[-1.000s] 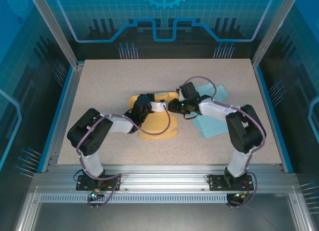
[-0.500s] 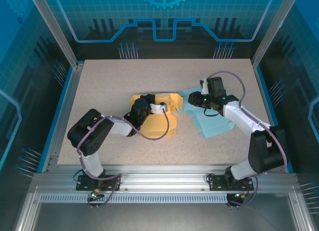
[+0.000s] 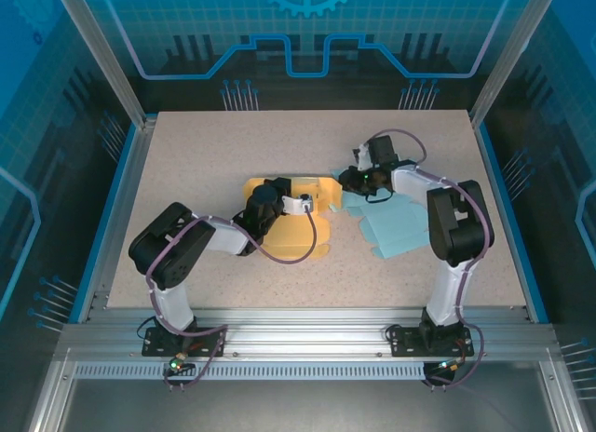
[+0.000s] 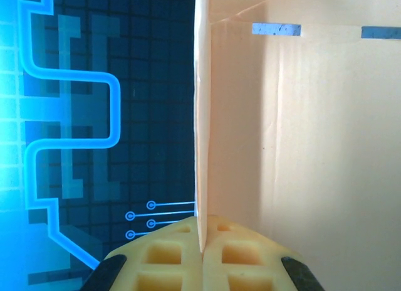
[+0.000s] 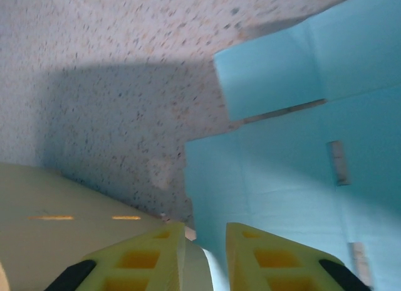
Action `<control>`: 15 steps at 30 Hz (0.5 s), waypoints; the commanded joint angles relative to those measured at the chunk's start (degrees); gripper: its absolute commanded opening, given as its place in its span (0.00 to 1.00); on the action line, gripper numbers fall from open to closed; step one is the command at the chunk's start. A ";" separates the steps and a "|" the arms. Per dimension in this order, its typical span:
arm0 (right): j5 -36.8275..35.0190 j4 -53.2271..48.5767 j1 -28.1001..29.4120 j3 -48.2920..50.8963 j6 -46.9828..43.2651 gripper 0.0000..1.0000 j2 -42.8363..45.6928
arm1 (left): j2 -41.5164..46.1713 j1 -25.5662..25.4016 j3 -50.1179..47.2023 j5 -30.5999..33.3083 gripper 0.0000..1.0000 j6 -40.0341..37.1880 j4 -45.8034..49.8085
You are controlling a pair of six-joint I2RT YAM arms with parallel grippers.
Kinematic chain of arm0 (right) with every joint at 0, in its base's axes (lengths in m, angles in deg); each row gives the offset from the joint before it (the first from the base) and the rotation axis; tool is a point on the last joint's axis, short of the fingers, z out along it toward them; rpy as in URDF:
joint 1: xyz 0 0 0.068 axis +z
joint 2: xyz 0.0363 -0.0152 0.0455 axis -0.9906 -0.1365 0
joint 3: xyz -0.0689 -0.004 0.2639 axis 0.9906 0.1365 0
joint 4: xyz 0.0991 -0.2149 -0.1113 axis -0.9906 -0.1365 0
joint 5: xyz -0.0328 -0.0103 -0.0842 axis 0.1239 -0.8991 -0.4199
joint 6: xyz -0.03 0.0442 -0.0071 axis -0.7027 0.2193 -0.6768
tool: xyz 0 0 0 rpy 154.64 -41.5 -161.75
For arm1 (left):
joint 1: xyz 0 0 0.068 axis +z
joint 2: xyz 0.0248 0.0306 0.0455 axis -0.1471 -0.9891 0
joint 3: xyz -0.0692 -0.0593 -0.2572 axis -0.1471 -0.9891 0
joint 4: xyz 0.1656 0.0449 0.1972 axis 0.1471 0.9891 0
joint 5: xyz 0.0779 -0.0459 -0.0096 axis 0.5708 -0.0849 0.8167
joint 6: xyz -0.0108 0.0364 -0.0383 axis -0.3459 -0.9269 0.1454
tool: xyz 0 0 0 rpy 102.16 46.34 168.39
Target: Fold the paper box
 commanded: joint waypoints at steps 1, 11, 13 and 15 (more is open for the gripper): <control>2.01 1.68 1.95 -0.70 -2.53 0.26 0.03 | -0.99 -0.44 -0.89 0.09 0.00 -1.31 -1.30; 3.80 6.62 3.99 5.26 -4.88 0.29 2.00 | -2.17 -0.35 -0.36 0.03 0.00 -0.87 -1.11; 3.64 7.16 4.52 5.60 -5.30 0.29 2.09 | -2.32 -0.23 -0.35 -0.05 0.00 -0.70 -1.08; 3.09 7.78 5.11 6.27 -5.93 0.29 2.72 | -2.64 -0.13 -0.46 -0.06 0.00 -0.65 -1.10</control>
